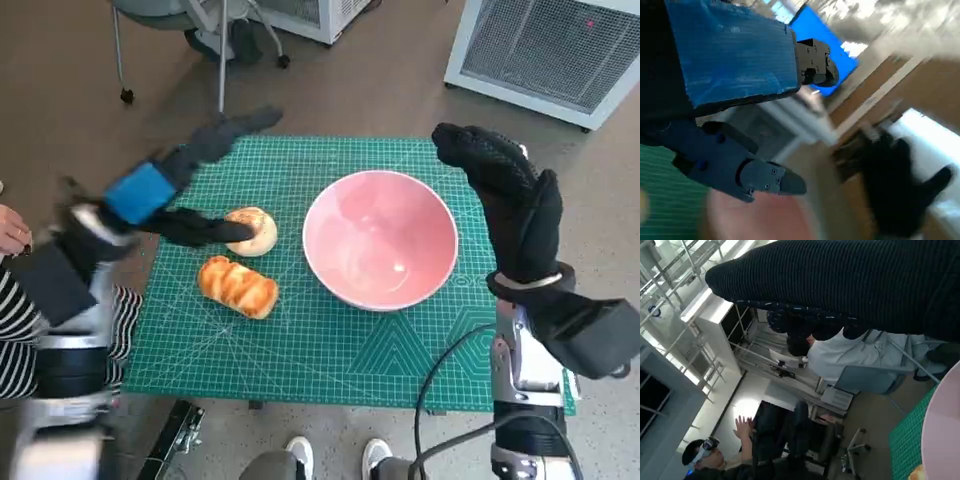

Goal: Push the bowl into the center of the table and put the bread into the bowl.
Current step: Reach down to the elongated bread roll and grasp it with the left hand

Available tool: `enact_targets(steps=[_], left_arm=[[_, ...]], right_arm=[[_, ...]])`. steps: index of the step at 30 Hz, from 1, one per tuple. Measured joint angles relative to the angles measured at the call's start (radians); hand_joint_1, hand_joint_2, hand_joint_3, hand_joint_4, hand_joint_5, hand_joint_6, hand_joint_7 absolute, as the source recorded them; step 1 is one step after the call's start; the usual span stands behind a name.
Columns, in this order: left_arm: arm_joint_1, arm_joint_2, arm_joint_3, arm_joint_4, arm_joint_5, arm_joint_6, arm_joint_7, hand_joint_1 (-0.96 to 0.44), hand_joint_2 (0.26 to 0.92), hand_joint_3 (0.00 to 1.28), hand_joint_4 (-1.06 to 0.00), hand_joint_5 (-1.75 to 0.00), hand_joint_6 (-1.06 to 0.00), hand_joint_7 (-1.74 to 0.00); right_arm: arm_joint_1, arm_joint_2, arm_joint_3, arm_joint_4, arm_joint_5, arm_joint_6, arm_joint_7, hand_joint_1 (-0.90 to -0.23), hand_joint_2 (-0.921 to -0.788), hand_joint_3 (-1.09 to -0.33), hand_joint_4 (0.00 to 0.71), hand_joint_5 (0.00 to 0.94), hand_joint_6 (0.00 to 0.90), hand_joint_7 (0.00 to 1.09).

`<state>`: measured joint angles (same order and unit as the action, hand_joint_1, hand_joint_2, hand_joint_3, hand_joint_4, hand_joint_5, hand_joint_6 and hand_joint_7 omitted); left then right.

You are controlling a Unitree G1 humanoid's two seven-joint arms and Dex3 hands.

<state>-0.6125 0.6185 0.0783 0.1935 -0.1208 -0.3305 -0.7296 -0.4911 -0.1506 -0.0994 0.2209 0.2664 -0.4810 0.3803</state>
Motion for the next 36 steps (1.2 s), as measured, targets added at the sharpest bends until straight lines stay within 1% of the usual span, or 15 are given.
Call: enact_targets(steps=[1,2,4,9,12,17,23,32,36], left_arm=[[0.0,0.024,-0.004,-0.014,0.006,0.022,-0.017,-0.37,0.727,0.05,-0.16,-0.01,-0.12,-0.4],[0.0,0.041,-0.007,-0.024,0.01,0.037,-0.029,-0.35,0.725,0.05,-0.16,-0.01,-0.13,-0.39],[0.0,0.079,-0.014,-0.05,0.017,0.081,-0.058,-0.27,0.721,0.03,-0.16,0.0,-0.19,-0.29],[0.001,0.164,-0.043,-0.123,0.038,0.212,-0.135,-0.14,0.724,0.01,-0.15,0.0,-0.3,-0.12],[0.003,0.199,-0.063,-0.169,0.054,0.278,-0.162,-0.11,0.727,0.01,-0.15,0.0,-0.33,-0.08],[0.012,0.241,-0.1,-0.234,0.107,0.351,-0.191,-0.09,0.733,0.01,-0.15,0.0,-0.35,-0.06],[0.035,0.267,-0.138,-0.282,0.17,0.39,-0.207,-0.1,0.739,0.01,-0.19,-0.01,-0.37,-0.04],[0.062,0.273,-0.199,-0.289,0.24,0.386,-0.208,-0.13,0.749,0.01,-0.27,-0.01,-0.41,-0.03],[0.069,0.269,-0.216,-0.289,0.253,0.386,-0.208,-0.11,0.751,0.01,-0.3,-0.01,-0.44,-0.03]], right_arm=[[0.0,0.0,0.0,0.0,0.0,0.0,0.0,-0.713,-0.921,-0.687,0.158,0.006,0.141,0.28],[0.0,0.0,0.0,0.0,0.0,0.0,0.0,-0.713,-0.921,-0.687,0.158,0.006,0.141,0.28],[0.0,0.0,0.001,0.001,0.0,0.0,-0.001,-0.713,-0.921,-0.687,0.159,0.006,0.141,0.28],[0.0,0.002,0.0,0.008,0.002,-0.001,0.0,-0.713,-0.921,-0.685,0.161,0.006,0.141,0.29],[-0.001,0.002,-0.002,0.015,0.003,-0.001,0.0,-0.713,-0.921,-0.684,0.164,0.007,0.14,0.29],[0.0,0.004,-0.002,0.018,0.005,-0.001,0.0,-0.713,-0.921,-0.684,0.166,0.007,0.138,0.3],[0.0,0.008,-0.004,0.018,0.007,0.0,0.0,-0.713,-0.921,-0.684,0.166,0.006,0.135,0.3],[0.001,0.008,-0.009,0.018,0.014,0.006,0.0,-0.71,-0.921,-0.683,0.167,0.005,0.131,0.31],[0.001,0.008,-0.012,0.018,0.015,0.006,0.0,-0.709,-0.921,-0.683,0.167,0.005,0.129,0.31]])
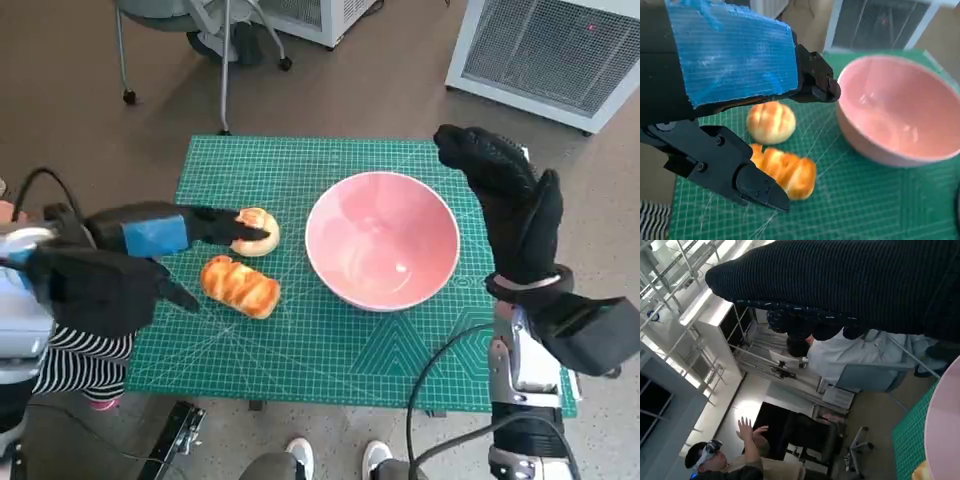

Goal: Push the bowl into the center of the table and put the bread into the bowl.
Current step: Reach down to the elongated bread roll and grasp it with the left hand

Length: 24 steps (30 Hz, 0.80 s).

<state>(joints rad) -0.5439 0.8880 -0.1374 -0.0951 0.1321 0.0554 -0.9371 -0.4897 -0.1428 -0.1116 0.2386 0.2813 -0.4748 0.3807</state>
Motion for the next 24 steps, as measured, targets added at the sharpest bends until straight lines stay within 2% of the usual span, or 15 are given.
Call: enact_targets(steps=[8,24], left_arm=[[0.024,-0.034,-0.031,0.003,0.057,-0.017,0.038,-0.06,0.752,0.0,-0.36,-0.02,-0.5,-0.04],[0.041,-0.085,-0.091,0.052,0.149,-0.036,0.093,-0.08,0.754,0.0,-0.38,0.0,-0.52,-0.02]], right_arm=[[0.001,0.0,-0.006,0.0,0.0,0.0,0.0,-0.709,-0.921,-0.682,0.168,0.004,0.128,0.32],[0.007,0.0,-0.011,-0.002,0.0,0.0,0.0,-0.699,-0.921,-0.683,0.168,0.003,0.131,0.34]])
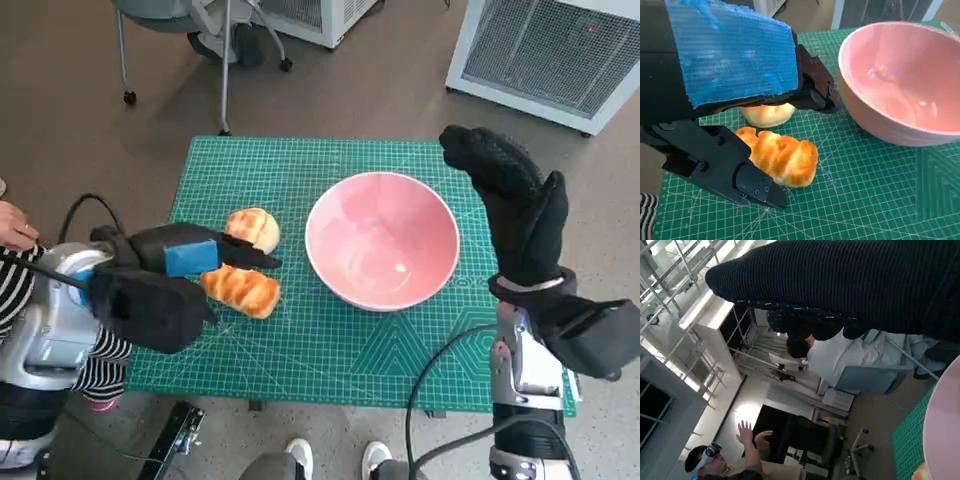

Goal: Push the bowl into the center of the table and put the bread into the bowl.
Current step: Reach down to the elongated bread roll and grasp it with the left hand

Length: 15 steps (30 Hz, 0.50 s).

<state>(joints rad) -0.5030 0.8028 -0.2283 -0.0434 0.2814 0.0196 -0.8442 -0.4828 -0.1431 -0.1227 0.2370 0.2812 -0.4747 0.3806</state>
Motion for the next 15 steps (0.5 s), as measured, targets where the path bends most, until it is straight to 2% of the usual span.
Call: enact_targets(steps=[15], left_arm=[[0.0,-0.034,-0.044,0.064,0.076,-0.028,0.036,-0.09,0.754,0.0,-0.41,-0.01,-0.52,-0.02]], right_arm=[[0.01,0.0,-0.002,0.0,0.0,0.0,0.0,-0.691,-0.921,-0.683,0.172,0.003,0.13,0.35]])
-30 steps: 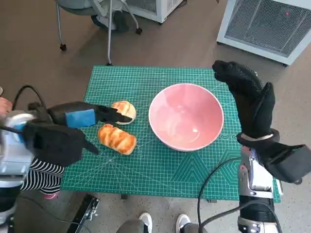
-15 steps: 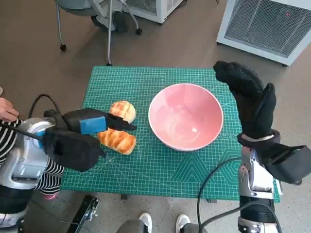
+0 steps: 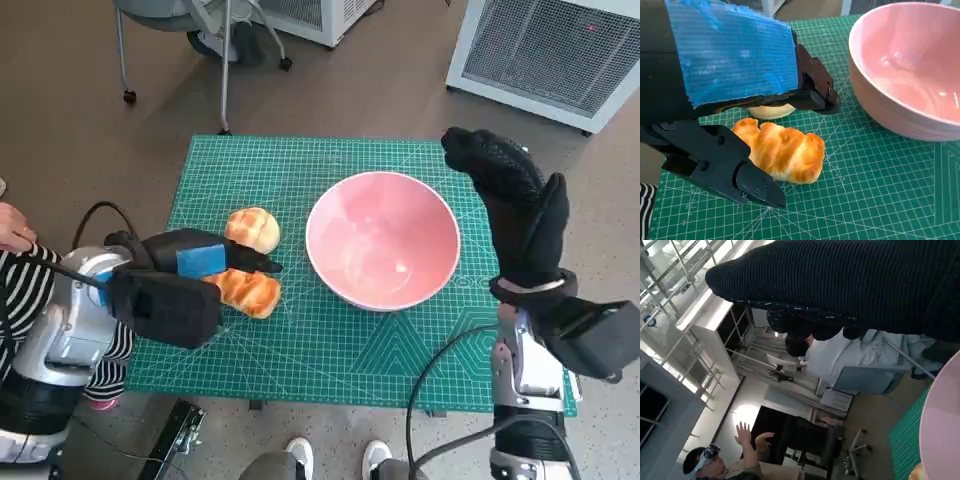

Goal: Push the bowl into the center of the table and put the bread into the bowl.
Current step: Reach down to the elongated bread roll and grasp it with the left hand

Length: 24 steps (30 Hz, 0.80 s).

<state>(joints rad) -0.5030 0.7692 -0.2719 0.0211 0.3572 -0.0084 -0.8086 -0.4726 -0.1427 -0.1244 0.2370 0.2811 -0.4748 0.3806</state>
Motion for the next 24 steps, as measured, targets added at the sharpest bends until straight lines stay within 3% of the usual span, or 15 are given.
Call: enact_targets(steps=[9,13,14,16,18,23,24], left_arm=[[0.0,-0.023,-0.025,0.02,0.063,-0.005,0.031,-0.05,0.756,0.0,-0.51,-0.05,-0.61,-0.06],[0.0,-0.035,-0.032,0.041,0.081,-0.011,0.052,0.0,0.764,0.0,-0.7,-0.14,-0.68,-0.09],[0.0,-0.038,-0.034,0.048,0.085,-0.013,0.058,0.01,0.766,0.0,-0.71,-0.21,-0.69,-0.1],[0.0,-0.042,-0.037,0.06,0.097,-0.021,0.073,0.04,0.78,0.0,-0.68,-0.63,-0.7,-0.19],[0.0,-0.048,-0.039,0.076,0.108,-0.034,0.092,0.21,0.849,0.01,-0.71,-0.89,-0.66,-0.37],[-0.005,-0.063,-0.051,0.13,0.136,-0.075,0.147,0.35,0.908,0.02,-0.73,-1.12,-0.6,-0.71],[-0.005,-0.066,-0.055,0.14,0.143,-0.082,0.155,0.22,0.913,0.03,-0.74,-1.14,-0.6,-0.85]], right_arm=[[0.003,0.0,-0.002,-0.002,0.0,0.0,0.0,-0.691,-0.921,-0.684,0.173,0.003,0.131,0.35],[0.003,0.0,-0.003,-0.002,0.0,0.0,0.0,-0.691,-0.921,-0.683,0.174,0.003,0.13,0.35],[0.003,0.0,-0.003,-0.002,0.0,0.0,0.0,-0.691,-0.921,-0.683,0.174,0.003,0.13,0.35],[0.004,0.0,-0.003,-0.002,0.0,0.0,0.0,-0.692,-0.921,-0.683,0.174,0.003,0.13,0.35],[0.004,0.0,-0.003,-0.002,0.0,0.0,0.0,-0.691,-0.921,-0.683,0.174,0.003,0.129,0.35],[0.005,0.001,-0.003,-0.006,0.0,0.004,0.0,-0.692,-0.921,-0.682,0.174,0.003,0.129,0.36],[0.005,0.001,-0.003,-0.008,0.0,0.005,0.0,-0.692,-0.921,-0.682,0.174,0.003,0.129,0.36]])
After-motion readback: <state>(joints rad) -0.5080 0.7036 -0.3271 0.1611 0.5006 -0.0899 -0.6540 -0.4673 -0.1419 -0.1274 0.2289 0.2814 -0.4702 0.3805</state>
